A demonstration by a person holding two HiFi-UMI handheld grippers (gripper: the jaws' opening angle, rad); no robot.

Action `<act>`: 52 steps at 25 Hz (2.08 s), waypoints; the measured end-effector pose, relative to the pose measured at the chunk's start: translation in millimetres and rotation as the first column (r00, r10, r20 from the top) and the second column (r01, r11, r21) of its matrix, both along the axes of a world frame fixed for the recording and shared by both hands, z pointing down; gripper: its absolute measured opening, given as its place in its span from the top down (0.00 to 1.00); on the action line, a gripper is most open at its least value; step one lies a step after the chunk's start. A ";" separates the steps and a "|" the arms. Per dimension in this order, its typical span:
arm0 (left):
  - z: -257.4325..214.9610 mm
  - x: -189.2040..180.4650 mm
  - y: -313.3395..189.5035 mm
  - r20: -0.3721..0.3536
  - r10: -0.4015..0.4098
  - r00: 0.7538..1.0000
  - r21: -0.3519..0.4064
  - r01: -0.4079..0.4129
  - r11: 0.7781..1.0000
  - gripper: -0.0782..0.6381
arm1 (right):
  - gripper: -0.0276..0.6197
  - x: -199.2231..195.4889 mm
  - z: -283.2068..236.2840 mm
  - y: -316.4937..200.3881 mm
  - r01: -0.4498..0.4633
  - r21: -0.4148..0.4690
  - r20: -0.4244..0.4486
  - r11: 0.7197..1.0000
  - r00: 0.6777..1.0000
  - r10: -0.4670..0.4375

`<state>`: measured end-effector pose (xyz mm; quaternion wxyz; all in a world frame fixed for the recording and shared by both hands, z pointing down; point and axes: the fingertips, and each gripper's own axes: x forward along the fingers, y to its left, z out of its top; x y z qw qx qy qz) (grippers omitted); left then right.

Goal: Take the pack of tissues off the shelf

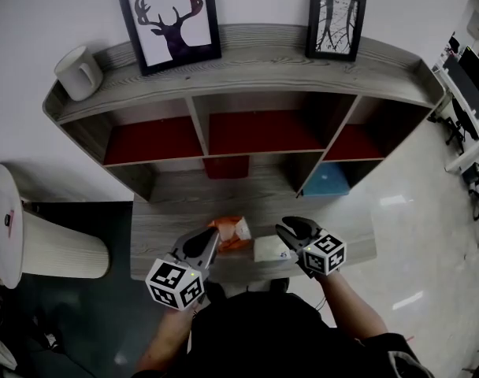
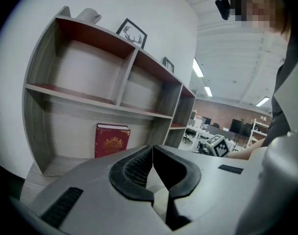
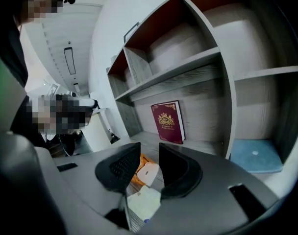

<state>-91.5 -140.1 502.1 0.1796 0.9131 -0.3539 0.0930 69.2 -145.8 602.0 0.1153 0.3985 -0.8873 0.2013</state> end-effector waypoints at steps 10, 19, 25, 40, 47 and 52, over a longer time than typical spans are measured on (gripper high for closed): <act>-33.4 -1.4 0.3 0.015 0.002 1.000 0.055 -0.002 0.998 0.87 | 0.84 -22.2 -79.3 5.0 0.051 0.120 0.053 0.992 0.997 -0.058; -67.7 -4.0 3.6 0.010 0.018 1.000 0.129 -0.020 0.991 0.87 | 0.84 -44.0 -148.4 15.7 0.073 0.221 0.101 0.973 0.990 -0.097; -97.6 0.3 13.7 -0.008 0.059 0.998 0.169 -0.057 0.984 0.87 | 0.84 -60.5 -195.6 23.6 0.076 0.277 0.172 0.958 0.977 -0.127; -132.1 -14.8 16.0 -0.006 0.026 1.000 0.275 -0.023 0.961 0.87 | 0.91 -78.6 -239.6 38.3 0.109 0.323 0.137 0.940 0.978 -0.160; -130.4 -19.6 14.4 -0.009 0.013 1.000 0.270 -0.010 0.963 0.87 | 0.93 -80.2 -232.3 39.7 0.123 0.305 0.113 0.944 0.980 -0.164; -127.1 -17.7 15.2 -0.008 0.017 1.000 0.267 -0.014 0.964 0.87 | 0.93 -78.6 -227.4 38.9 0.118 0.296 0.107 0.948 0.982 -0.155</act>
